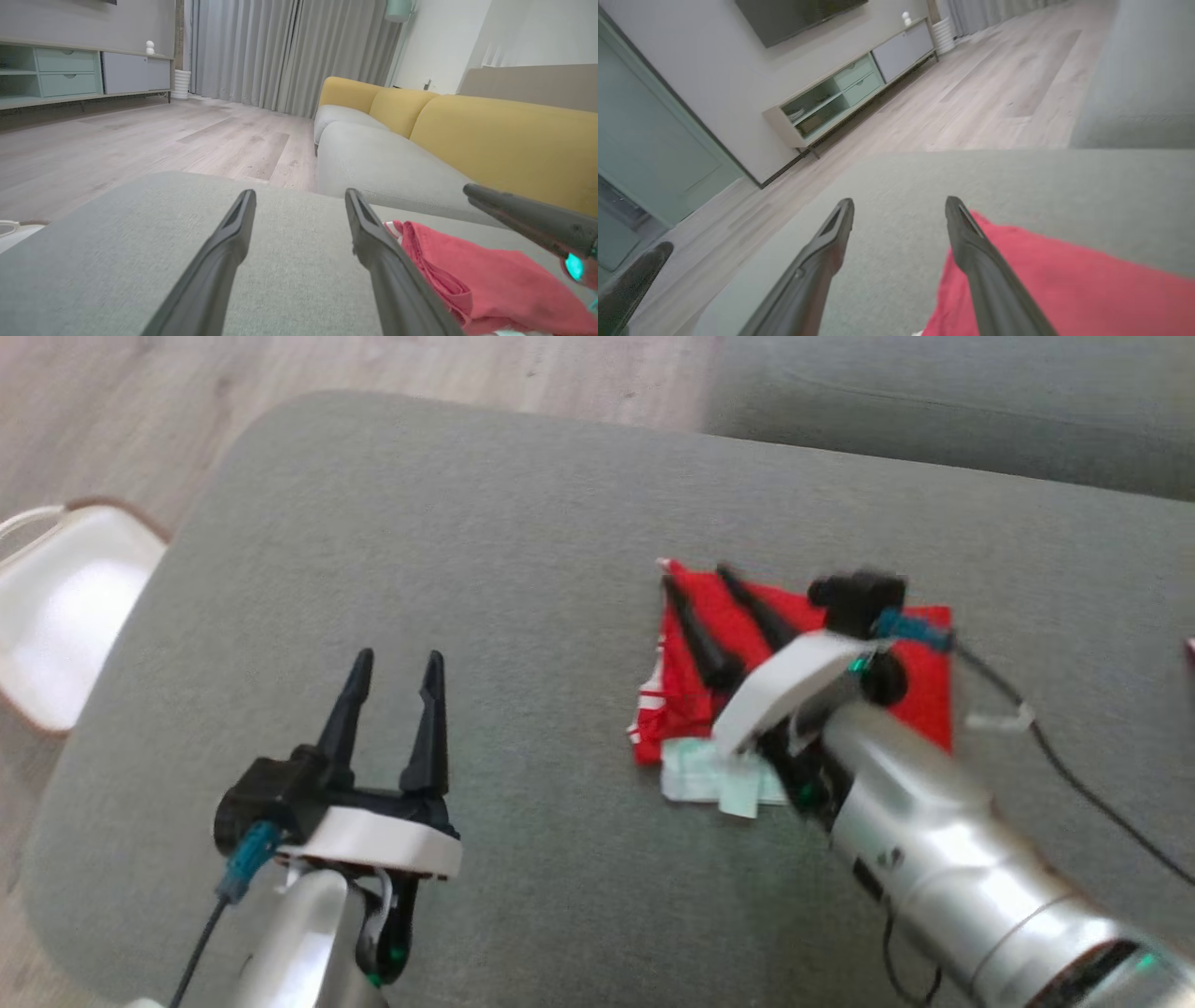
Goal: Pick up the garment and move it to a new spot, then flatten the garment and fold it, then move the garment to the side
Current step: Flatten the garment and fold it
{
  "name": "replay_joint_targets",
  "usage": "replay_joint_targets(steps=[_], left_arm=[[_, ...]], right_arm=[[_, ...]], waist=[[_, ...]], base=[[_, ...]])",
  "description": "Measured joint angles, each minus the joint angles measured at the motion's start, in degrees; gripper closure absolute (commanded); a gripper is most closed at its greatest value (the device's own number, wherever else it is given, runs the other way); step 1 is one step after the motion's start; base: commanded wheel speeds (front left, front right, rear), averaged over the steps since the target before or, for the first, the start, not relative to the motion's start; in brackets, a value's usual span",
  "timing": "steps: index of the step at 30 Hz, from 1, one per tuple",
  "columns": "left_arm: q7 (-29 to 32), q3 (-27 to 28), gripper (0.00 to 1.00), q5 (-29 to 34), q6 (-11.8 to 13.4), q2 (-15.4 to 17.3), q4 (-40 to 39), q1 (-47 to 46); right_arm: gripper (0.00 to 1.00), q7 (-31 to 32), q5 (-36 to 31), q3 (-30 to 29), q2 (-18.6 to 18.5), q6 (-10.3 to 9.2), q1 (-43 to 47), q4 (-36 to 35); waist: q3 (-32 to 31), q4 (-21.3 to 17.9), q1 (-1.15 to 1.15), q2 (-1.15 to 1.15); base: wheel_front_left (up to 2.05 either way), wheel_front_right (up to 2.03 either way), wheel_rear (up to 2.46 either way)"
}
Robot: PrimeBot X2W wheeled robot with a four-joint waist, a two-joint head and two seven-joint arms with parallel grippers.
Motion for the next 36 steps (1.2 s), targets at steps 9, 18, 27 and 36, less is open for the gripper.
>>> replay_joint_targets(steps=[9,18,27,36], left_arm=[[-0.3,4.0,0.00,0.0,1.0,0.3,-4.0,0.1],[-0.3,6.5,0.00,1.6,1.0,-0.1,-5.4,1.4],[-0.3,7.9,0.00,3.3,0.8,-0.5,-5.4,4.8],[-0.3,8.6,0.00,4.1,0.4,-0.6,-5.4,5.3]], right_arm=[[0.00,0.0,-26.8,-24.7,-3.1,0.00,1.2,-6.3],[0.00,-0.1,-41.7,-41.8,-2.4,0.00,17.0,-18.8],[0.00,-0.1,-44.3,-48.2,0.3,0.00,27.7,-25.8],[0.00,-0.1,-43.1,-47.0,0.5,0.00,29.1,-27.3]], waist=[[-0.7,-7.9,0.00,0.00],[-1.6,-13.4,0.00,0.00],[-2.3,-14.3,0.00,0.00],[-2.2,-14.1,0.00,0.00]], base=[[0.00,0.00,0.00],[0.00,0.00,0.00],[0.00,0.00,0.00],[0.00,0.00,0.00]])
